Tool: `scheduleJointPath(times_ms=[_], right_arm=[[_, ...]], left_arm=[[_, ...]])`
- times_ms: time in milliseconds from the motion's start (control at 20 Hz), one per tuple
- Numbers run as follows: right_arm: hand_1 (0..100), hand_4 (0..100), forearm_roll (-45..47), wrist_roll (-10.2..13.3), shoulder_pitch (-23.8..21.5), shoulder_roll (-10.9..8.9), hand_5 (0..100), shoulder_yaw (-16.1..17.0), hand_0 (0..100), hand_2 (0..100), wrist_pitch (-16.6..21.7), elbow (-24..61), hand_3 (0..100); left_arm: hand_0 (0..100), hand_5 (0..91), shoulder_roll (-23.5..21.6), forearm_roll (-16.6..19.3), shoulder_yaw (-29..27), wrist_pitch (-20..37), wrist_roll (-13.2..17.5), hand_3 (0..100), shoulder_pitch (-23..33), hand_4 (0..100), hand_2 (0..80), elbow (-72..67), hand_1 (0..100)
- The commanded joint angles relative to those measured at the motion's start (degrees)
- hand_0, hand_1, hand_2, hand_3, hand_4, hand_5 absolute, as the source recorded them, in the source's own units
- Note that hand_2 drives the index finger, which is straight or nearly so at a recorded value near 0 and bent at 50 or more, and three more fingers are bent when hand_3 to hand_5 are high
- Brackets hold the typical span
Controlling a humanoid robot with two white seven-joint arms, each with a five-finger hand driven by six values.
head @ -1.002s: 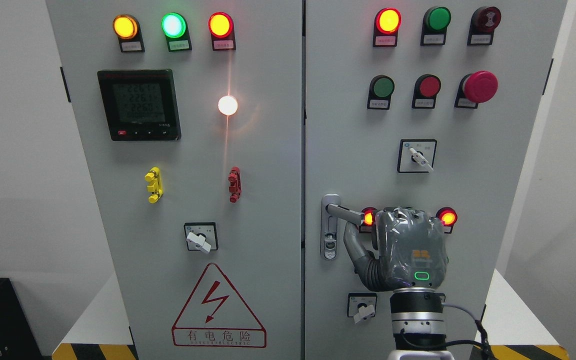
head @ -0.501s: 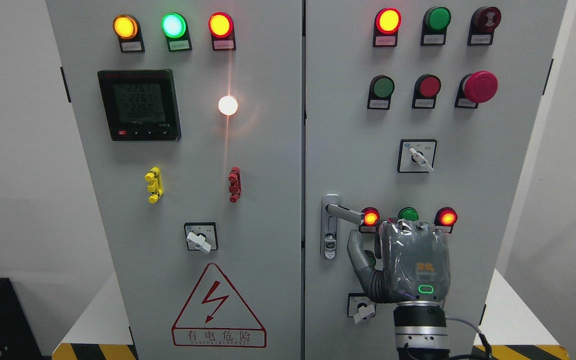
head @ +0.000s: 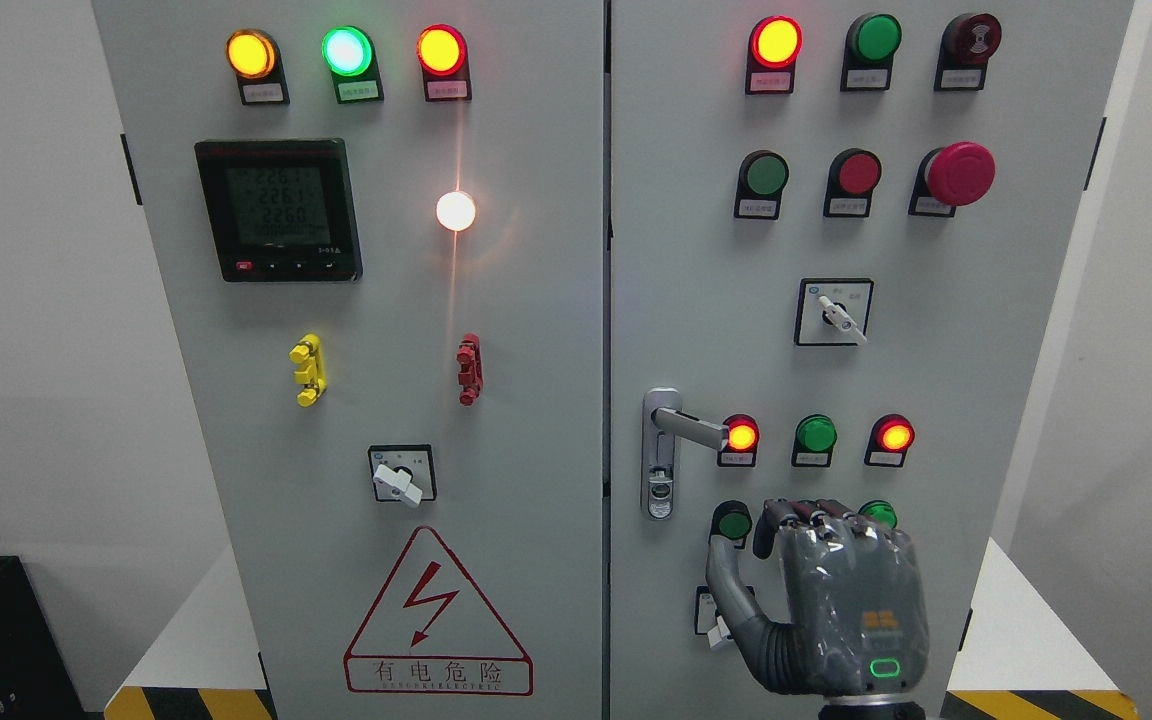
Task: Release door handle
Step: 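Open the right hand and pull it away from the handle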
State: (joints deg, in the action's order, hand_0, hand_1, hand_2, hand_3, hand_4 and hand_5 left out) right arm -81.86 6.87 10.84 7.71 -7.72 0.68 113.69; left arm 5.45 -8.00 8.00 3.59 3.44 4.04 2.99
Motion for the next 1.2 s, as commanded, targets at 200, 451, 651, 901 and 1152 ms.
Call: scheduleJointPath(times_ms=[200,451,651,901,1152], right_arm=[[21,28,11.87,0.6,-3.55,-0.24,26,16.5,59,21,16.0,4.71,28],[8,6,16.38,0.34,-3.11,-0.42,3,18.0,60,4,20.32,3.47,6],[8,0,16.73,0.25,-3.02,-0.33,0,17.56,55,2,20.5,3.56,0],[10,0,16.82,-0.8,-2.14,-0.16,0,17.12,52,2,20.15,3.47,0],[14,0,16.82,-0.81,-2.05,-0.16,0,17.03,50,3,20.06,3.12,1]], left_arm=[[12,0.0,-0.01,0.0,0.0,0.01,-0.01,0,0.0,0,0.0,0.0,56],[12,0.0,-0.01,0.0,0.0,0.01,-0.01,0,0.0,0,0.0,0.0,56],[12,0.0,-0.01,0.0,0.0,0.01,-0.01,0,0.0,0,0.0,0.0,56],[12,0.0,-0.01,0.0,0.0,0.01,-0.01,0,0.0,0,0.0,0.0,56],[12,0.0,-0.01,0.0,0.0,0.01,-0.01,0,0.0,0,0.0,0.0,56]])
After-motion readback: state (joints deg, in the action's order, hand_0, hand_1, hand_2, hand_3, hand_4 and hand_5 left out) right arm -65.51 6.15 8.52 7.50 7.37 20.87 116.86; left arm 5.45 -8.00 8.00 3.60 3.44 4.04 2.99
